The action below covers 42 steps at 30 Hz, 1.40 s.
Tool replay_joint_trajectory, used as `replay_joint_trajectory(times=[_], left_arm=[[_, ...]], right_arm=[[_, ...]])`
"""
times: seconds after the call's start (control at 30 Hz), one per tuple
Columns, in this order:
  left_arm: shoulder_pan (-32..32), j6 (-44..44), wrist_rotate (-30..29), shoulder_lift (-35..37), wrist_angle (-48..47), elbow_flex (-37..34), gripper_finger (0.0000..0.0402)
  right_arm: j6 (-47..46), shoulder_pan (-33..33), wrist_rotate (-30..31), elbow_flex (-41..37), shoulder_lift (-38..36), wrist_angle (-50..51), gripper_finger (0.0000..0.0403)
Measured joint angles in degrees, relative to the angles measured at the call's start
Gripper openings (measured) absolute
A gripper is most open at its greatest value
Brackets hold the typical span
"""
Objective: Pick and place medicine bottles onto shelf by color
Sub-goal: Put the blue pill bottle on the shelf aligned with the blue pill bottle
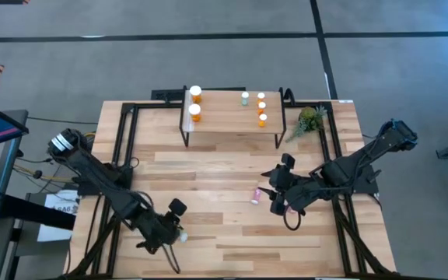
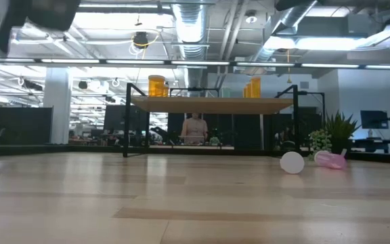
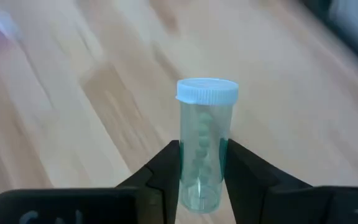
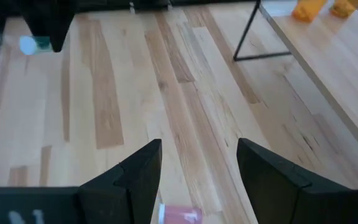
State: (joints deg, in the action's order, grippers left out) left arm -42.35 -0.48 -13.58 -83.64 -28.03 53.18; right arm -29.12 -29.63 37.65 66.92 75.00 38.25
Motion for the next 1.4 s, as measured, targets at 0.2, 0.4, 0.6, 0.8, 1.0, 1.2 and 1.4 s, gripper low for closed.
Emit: replay_joint_trajectory(times=[0.2,0.4,0.6,0.8,1.0,1.2,1.4], left_arm=[[2.49,2.23,-4.94,9.02,19.85,-8.76,0.0091],[7.20,3.58,-12.33,15.05,40.60,-17.58,0.0091],[12.42,7.08,-14.44,15.12,59.22,-22.50,0.0091],[16.04,9.17,-11.99,13.06,67.19,-23.05,0.0091],[17.60,8.53,-11.74,11.24,69.89,-22.99,0.0091],[18.10,6.06,-11.69,11.26,70.07,-22.99,0.0091],[18.10,5.27,-11.71,11.26,69.77,-22.99,0.0091]], right_arm=[[5.03,-0.02,-0.02,0.00,0.00,-5.47,0.0232],[13.01,0.02,-0.03,0.00,0.00,-13.51,0.0232],[22.38,0.16,-0.05,0.00,0.00,-23.03,0.0232],[28.35,2.65,-5.20,0.05,0.64,-30.93,0.0232],[29.27,7.70,-15.42,2.81,3.60,-31.88,0.0232],[33.90,9.53,-20.17,9.30,10.77,-30.79,0.0232],[35.17,11.09,-19.91,18.50,18.37,-23.83,0.0232]])
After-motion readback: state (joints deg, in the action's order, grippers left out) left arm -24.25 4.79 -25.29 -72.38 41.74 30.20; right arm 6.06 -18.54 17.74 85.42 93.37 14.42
